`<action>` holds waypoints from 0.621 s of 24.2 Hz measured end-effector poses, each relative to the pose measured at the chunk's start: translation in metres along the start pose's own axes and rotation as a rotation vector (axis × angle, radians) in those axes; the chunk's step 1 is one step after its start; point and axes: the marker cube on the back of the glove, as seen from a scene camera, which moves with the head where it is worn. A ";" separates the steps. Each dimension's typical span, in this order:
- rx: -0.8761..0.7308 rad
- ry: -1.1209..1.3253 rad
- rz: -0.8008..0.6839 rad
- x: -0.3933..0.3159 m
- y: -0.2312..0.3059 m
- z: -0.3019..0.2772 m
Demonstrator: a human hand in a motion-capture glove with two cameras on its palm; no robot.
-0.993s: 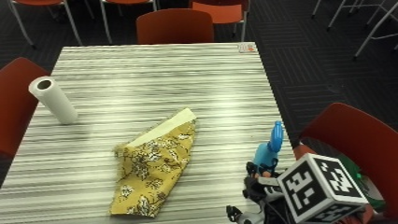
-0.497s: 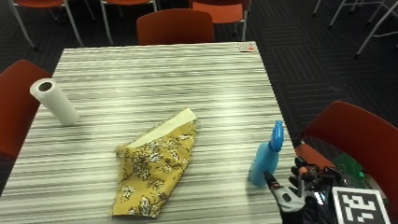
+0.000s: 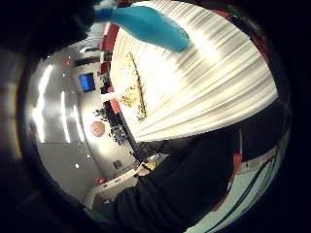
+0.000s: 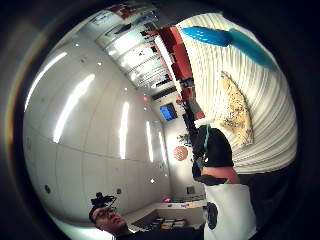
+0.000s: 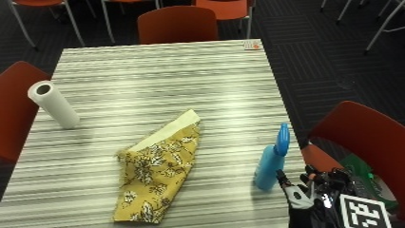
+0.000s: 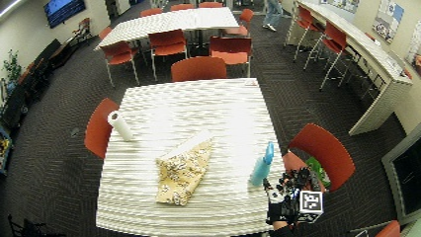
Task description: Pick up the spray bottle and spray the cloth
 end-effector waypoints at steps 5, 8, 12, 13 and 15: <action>0.023 0.026 0.021 0.006 -0.012 0.003; 0.051 0.038 0.069 0.006 -0.017 0.011; 0.066 0.065 0.079 0.015 -0.027 0.017; 0.069 0.065 0.074 0.015 -0.028 0.018; 0.078 0.066 0.060 0.016 -0.034 0.020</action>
